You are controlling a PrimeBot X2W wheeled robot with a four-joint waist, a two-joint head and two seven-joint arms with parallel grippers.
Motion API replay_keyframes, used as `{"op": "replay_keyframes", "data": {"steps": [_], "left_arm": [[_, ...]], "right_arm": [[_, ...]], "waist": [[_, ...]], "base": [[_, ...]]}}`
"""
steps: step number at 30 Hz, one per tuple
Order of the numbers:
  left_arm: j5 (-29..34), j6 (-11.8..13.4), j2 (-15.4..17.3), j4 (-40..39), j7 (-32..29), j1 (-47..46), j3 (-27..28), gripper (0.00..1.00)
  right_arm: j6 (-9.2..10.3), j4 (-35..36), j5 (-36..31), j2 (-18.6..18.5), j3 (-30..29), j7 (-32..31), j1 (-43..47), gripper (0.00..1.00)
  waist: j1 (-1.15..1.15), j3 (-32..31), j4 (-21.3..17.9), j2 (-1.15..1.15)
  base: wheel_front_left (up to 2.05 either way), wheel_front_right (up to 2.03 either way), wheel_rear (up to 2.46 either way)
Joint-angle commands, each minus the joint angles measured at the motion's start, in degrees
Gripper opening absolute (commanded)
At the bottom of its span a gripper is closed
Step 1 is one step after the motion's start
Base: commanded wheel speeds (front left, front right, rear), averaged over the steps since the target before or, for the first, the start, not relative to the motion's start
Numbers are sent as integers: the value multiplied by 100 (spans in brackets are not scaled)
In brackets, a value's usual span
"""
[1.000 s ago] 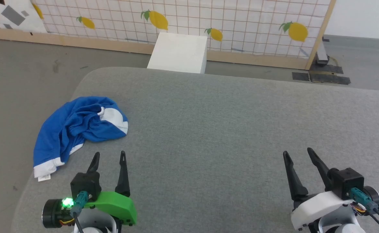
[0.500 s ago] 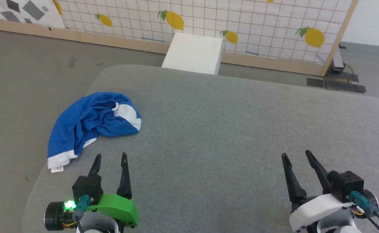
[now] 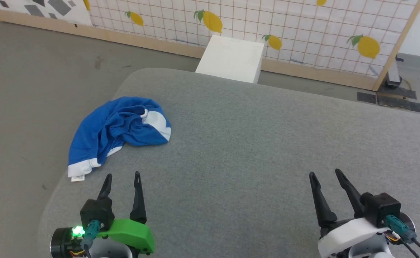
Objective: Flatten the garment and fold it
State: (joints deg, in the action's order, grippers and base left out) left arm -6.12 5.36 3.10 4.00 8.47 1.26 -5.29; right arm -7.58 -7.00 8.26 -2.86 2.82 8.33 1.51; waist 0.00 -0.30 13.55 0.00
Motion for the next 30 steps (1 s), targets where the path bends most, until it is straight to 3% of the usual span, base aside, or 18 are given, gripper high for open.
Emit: {"op": "replay_keyframes", "data": {"steps": [1,30], "left_arm": [[-63,42,-13,26,54,89,-23,100],[-238,271,-19,195,396,133,-257,100]], "right_arm": [[5,-38,66,-1,18,64,89,100],[7,-314,302,-1,125,408,85,100]], "waist": [[0,3,48,0],[0,78,604,0]], "base": [[0,0,0],[0,0,0]]}}
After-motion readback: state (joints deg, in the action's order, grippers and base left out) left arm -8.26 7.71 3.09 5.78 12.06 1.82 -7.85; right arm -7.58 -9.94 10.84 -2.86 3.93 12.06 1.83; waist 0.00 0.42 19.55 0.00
